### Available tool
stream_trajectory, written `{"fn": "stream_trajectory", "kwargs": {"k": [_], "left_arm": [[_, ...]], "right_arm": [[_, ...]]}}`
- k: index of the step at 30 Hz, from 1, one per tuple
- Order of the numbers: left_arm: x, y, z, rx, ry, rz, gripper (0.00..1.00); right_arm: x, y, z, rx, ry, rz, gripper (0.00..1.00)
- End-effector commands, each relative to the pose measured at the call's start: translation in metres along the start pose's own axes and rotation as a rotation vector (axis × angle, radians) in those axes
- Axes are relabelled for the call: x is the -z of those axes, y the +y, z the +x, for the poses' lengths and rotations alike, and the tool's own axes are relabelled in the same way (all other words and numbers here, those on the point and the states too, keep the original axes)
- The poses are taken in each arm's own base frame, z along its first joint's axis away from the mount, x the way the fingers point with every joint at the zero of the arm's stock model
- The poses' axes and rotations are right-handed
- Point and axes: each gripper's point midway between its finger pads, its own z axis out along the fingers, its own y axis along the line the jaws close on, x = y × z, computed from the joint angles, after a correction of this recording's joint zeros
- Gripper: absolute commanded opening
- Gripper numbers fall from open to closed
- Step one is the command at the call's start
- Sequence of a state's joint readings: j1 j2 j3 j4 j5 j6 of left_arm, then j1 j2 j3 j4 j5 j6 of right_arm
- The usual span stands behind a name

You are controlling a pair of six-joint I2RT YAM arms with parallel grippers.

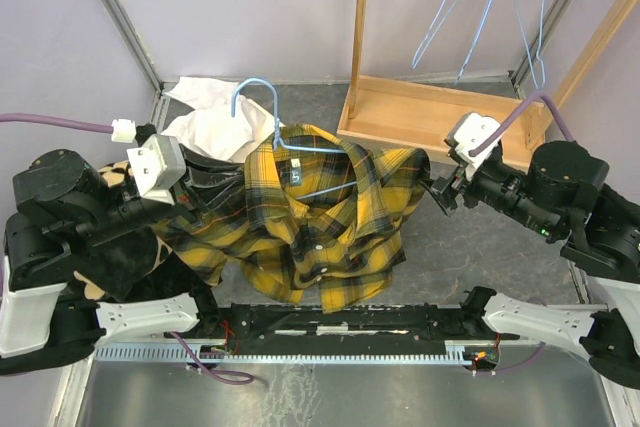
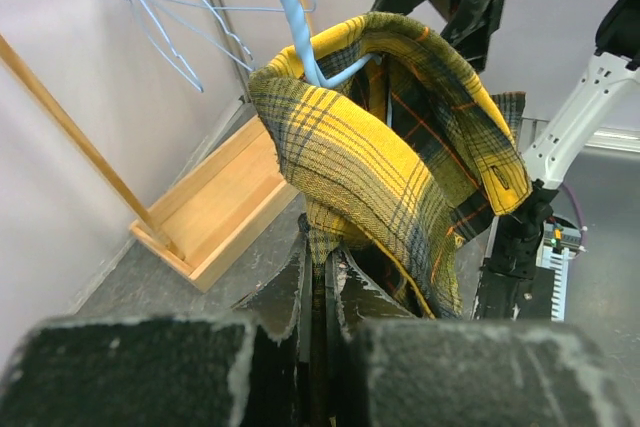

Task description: Place the shirt on the hanger

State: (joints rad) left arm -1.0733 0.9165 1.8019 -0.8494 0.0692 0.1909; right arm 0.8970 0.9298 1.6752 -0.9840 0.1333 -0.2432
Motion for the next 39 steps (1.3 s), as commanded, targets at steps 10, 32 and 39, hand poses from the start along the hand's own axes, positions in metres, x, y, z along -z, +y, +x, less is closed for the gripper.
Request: {"fn": "stream_trajectory", "kwargs": {"k": [10,32,39], "left_arm": [[0.025,0.002,-0.046,-0.028,-0.159,0.0,0.03],[0.017,0.044,-0.022,-0.008,-0.112,-0.253,0.03],[0.011,0.016,-0.013,-0.02,-0.106,-0.098,0.03]], "right_arm": [[-0.016,-0.01,-0.007,0.015,-0.052,0.069,0.37],[0.01,-0.027,0.028,0.055,0.151,0.148,0.37],[0.028,-0.011,-0.011,0.047,-0.002,0.011,0.64]]}}
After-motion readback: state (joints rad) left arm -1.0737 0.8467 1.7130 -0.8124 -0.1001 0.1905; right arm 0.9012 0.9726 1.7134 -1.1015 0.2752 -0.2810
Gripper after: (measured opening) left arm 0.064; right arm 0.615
